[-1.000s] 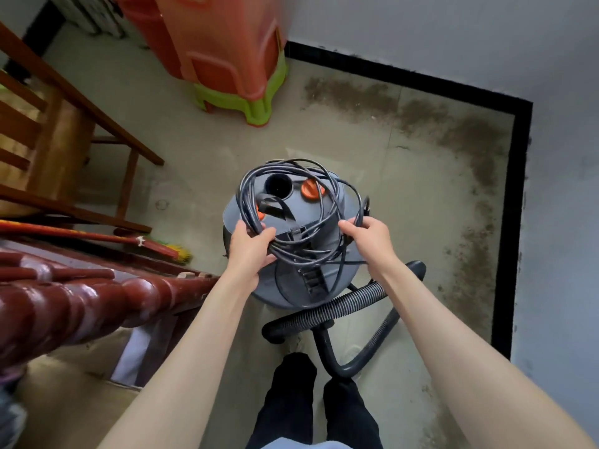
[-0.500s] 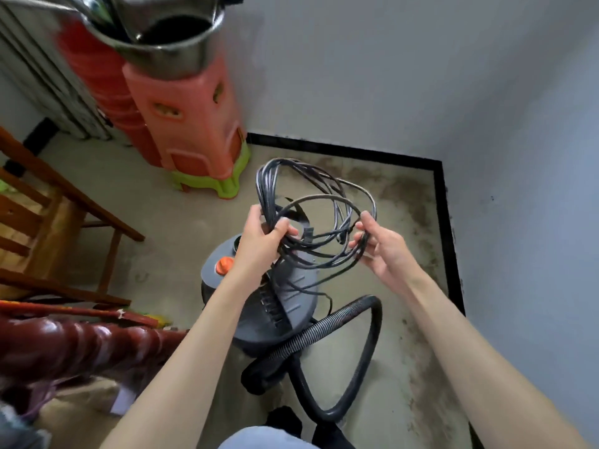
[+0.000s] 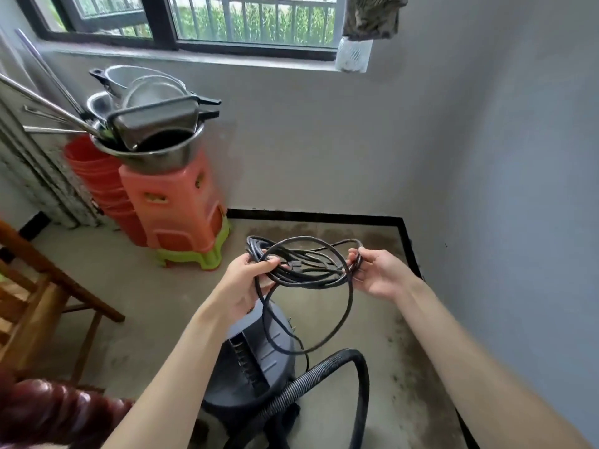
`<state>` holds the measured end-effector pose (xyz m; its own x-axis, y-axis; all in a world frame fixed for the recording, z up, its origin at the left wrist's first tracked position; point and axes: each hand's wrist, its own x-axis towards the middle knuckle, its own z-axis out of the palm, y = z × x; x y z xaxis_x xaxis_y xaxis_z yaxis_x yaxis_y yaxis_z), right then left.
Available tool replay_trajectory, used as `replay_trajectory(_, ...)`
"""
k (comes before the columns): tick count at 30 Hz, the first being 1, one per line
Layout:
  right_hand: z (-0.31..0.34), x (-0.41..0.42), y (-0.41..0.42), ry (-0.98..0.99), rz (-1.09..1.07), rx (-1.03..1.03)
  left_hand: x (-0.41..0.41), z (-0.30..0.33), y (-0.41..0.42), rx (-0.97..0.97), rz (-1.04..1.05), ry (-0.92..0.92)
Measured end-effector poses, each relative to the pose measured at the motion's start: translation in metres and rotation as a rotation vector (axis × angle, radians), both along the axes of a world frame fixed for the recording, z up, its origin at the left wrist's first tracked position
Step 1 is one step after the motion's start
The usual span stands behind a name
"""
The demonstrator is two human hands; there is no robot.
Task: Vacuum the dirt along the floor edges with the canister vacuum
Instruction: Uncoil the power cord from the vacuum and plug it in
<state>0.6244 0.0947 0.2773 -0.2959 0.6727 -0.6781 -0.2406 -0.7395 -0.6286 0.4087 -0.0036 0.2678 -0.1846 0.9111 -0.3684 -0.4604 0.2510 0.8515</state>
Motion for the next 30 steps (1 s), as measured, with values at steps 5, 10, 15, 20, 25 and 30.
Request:
replay_trajectory(5,0.011,0.001,-0.003,0.011,0.038,0.077,0.003,0.009,0.008,-0.038,0.015,0.077)
replay_trajectory(10,0.019,0.001,-0.001,0.070,0.107,0.184,0.006,0.020,0.011,-0.062,-0.007,0.240)
replay_trajectory(15,0.020,0.003,0.008,-0.474,0.177,0.599,0.017,0.021,0.010,0.079,0.006,0.159)
replay_trajectory(20,0.019,0.014,0.024,-1.220,0.433,0.911,0.021,0.018,0.015,0.121,0.053,0.023)
replay_trajectory(25,0.017,0.018,0.025,-1.314,0.380,0.999,0.025,0.016,0.018,0.077,0.122,-0.086)
replay_trajectory(30,0.022,0.018,0.021,-0.275,0.080,0.528,0.017,0.013,0.020,0.058,0.180,-0.168)
